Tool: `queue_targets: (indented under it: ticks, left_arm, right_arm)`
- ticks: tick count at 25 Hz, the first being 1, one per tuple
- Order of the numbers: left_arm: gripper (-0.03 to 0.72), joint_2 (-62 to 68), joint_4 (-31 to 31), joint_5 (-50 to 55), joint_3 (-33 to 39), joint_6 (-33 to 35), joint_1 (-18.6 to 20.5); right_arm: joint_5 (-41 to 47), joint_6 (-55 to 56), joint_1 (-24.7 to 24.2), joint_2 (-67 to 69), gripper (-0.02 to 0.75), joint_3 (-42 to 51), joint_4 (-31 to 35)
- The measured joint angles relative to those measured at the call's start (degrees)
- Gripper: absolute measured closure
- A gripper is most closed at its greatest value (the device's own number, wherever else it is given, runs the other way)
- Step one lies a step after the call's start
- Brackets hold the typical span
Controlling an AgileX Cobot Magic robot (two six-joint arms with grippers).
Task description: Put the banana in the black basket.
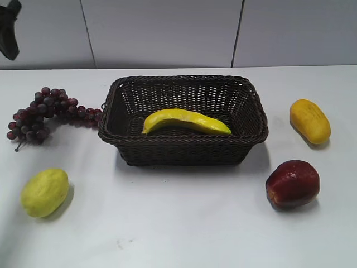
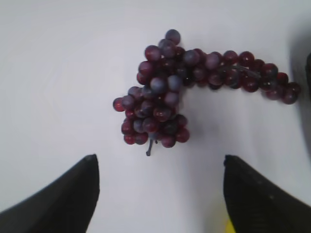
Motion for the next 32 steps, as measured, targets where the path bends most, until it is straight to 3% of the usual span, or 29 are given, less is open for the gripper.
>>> queue_targets:
  ticks: [8, 18, 32]
  left_arm:
    - [0.095, -12.57, -0.13, 0.13, 14.24, -0.18, 2.26]
    - [0.095, -30.94, -0.47, -1.00, 36.45, -0.23, 2.26]
    - [0.095, -50.72, -0.47, -9.40, 60.06, -0.23, 2.26]
  right_arm:
    - [0.00, -0.05, 0.00, 0.00, 0.148, 0.00, 0.00]
    - [0.00, -0.05, 0.00, 0.00, 0.148, 0.00, 0.00]
    - [0.00, -0.05, 0.00, 0.00, 0.148, 0.00, 0.00]
